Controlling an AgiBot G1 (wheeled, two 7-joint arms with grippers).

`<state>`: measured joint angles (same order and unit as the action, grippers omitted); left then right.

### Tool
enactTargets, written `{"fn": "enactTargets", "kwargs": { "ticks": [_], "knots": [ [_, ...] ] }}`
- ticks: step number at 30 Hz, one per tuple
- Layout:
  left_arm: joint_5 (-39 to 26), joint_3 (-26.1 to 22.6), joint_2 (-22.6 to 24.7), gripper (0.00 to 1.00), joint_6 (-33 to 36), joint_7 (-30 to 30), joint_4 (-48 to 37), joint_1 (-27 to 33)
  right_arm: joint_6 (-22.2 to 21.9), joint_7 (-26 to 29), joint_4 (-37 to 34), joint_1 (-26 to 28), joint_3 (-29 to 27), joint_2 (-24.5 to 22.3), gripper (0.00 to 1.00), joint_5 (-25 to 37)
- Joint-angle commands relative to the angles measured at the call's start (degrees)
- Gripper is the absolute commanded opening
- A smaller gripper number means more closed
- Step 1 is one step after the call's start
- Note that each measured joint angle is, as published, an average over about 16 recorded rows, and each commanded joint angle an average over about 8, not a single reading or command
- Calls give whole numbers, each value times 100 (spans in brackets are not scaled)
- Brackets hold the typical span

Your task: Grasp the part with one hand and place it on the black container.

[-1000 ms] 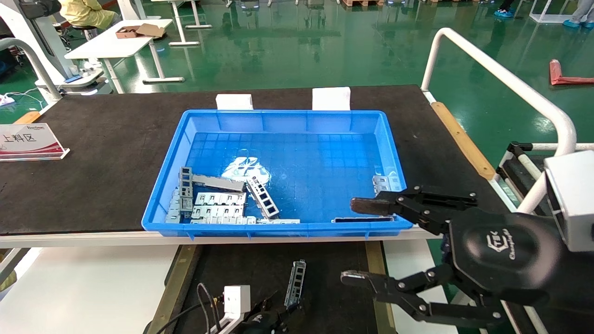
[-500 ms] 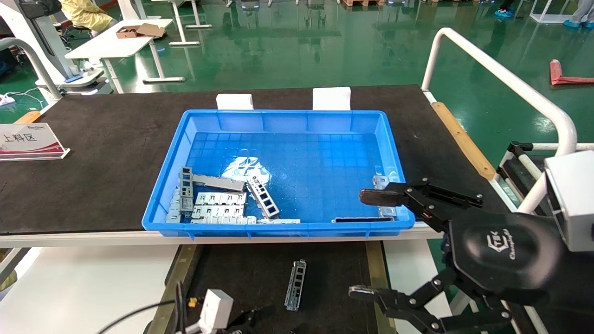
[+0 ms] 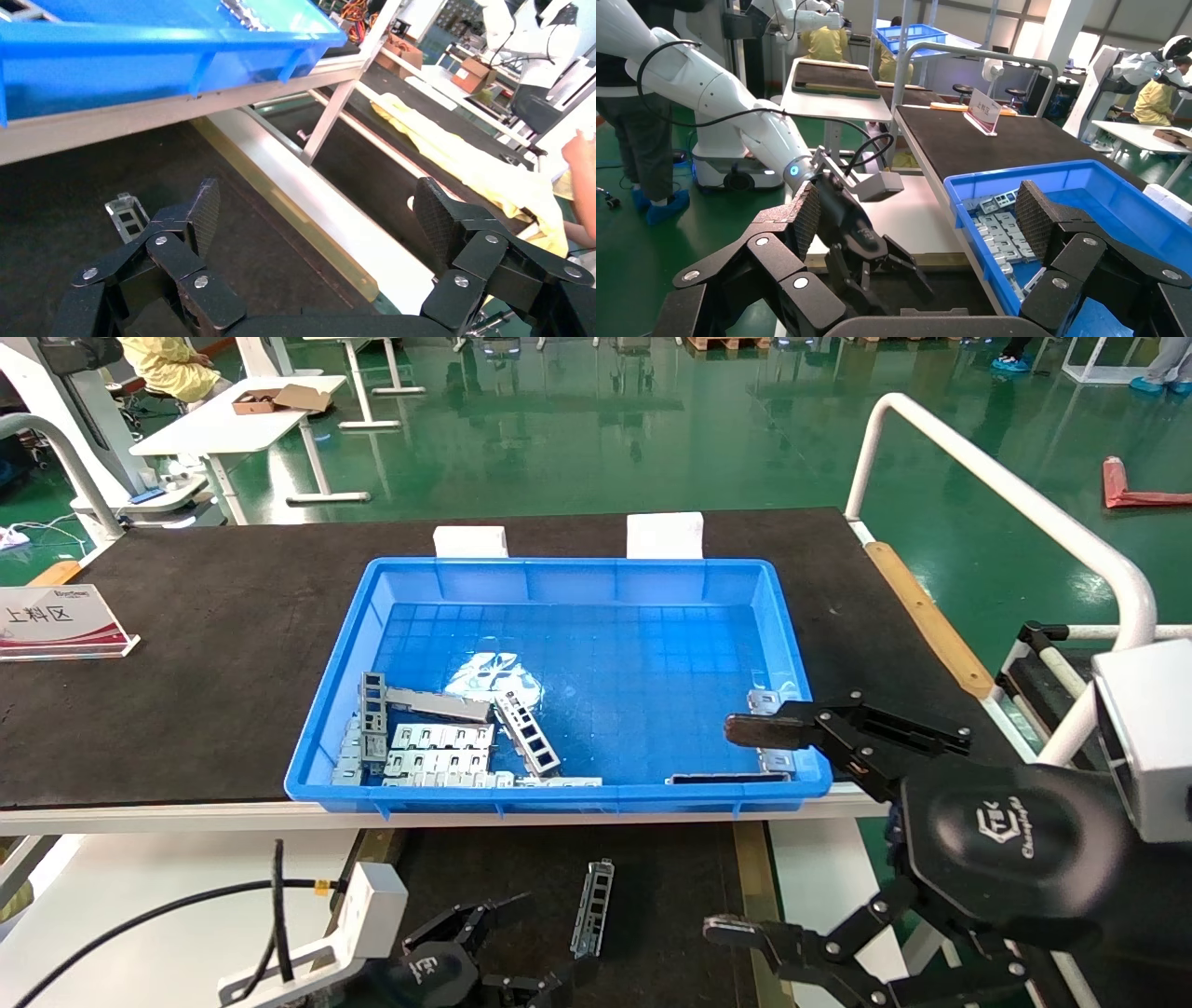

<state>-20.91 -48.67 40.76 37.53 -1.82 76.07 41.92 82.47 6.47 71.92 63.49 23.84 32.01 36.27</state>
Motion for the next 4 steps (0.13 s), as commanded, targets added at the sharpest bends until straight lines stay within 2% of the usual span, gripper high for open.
{"fn": "enactTargets", "kwargs": {
  "ticks": [1, 4],
  "knots": [
    [29, 36, -108, 100, 109, 18, 80, 27, 0, 0, 0, 0, 0, 0, 100, 0],
    [33, 44, -129, 100, 158, 20, 86, 45, 0, 0, 0, 0, 0, 0, 100, 0]
  ]
}}
